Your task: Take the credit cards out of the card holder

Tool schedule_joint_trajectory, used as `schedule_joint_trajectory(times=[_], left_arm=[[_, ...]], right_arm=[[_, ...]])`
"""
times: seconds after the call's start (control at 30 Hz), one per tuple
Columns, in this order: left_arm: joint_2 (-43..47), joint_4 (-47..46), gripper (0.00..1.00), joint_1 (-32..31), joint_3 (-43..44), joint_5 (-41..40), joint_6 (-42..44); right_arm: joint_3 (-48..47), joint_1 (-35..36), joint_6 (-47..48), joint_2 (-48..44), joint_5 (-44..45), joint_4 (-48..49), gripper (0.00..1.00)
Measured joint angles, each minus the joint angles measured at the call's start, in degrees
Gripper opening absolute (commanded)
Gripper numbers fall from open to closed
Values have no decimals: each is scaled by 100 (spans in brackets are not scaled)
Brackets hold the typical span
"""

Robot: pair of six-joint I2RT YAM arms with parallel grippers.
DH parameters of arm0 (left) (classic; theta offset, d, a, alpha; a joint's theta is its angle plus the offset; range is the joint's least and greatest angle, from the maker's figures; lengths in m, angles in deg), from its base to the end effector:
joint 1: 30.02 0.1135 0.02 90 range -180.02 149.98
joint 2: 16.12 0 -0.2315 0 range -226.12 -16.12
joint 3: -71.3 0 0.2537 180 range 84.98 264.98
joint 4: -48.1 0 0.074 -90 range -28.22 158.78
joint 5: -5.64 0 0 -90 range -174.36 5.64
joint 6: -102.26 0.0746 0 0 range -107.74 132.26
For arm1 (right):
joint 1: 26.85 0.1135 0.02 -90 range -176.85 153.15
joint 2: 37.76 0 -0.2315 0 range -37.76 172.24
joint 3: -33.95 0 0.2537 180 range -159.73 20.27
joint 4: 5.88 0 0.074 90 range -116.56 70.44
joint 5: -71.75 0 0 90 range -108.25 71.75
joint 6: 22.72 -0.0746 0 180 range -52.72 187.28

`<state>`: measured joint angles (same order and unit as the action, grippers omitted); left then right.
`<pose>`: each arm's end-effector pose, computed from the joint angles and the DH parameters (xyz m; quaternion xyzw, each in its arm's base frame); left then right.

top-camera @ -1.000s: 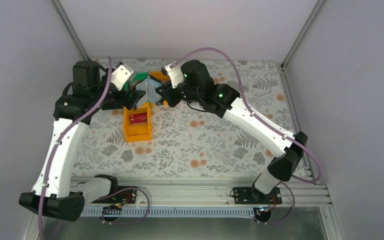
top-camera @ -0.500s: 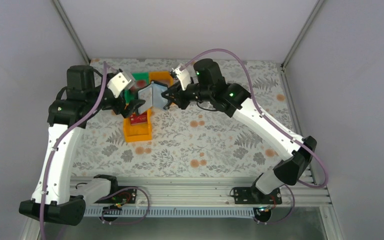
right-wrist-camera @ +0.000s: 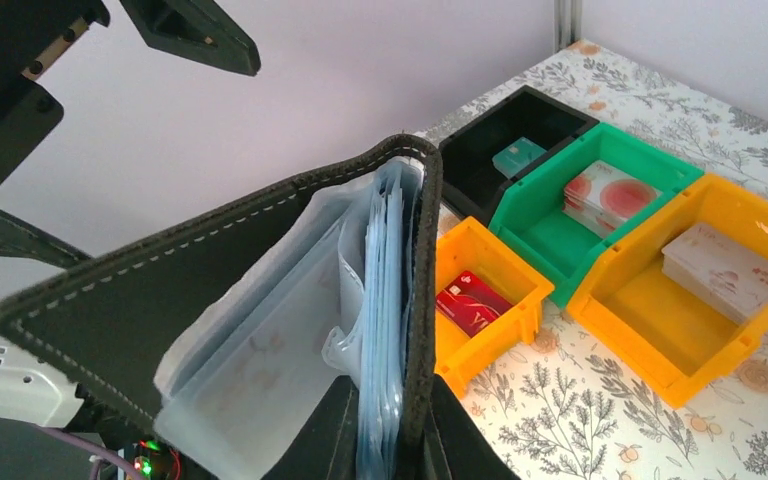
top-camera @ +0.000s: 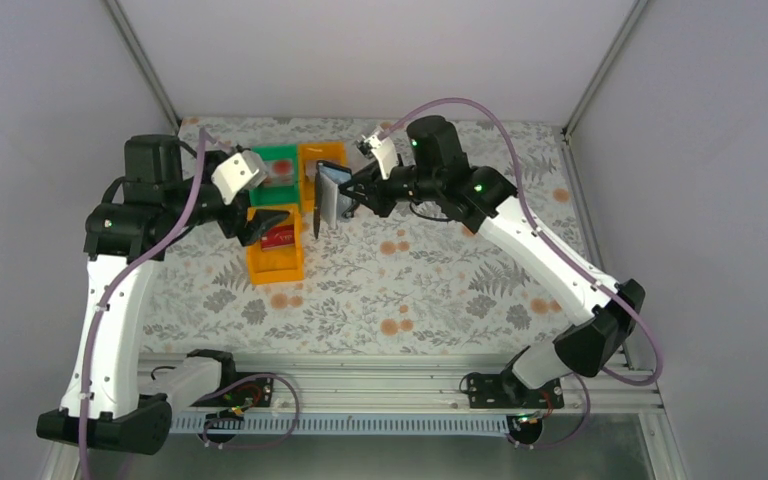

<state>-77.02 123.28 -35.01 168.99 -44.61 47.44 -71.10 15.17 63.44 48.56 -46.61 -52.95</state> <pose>0.2086 -0.0661 0.3861 0.4297 0.7443 -0.1889 0.4750 0.2499 0.2729 0.3597 -0.3909 0.7457 0.3873 0.3757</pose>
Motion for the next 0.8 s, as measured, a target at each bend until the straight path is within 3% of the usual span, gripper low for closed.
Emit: schedule_joint_trajectory(times=[0.4, 0.8], left_arm=[[-352, -787, 100, -413, -166, 433, -944], [-1285, -1362, 100, -1311, 254, -643, -1692]], right_arm=[[-79, -7, -730, 160, 234, 219, 4], [-85, -7, -1274, 264, 984, 450, 4]])
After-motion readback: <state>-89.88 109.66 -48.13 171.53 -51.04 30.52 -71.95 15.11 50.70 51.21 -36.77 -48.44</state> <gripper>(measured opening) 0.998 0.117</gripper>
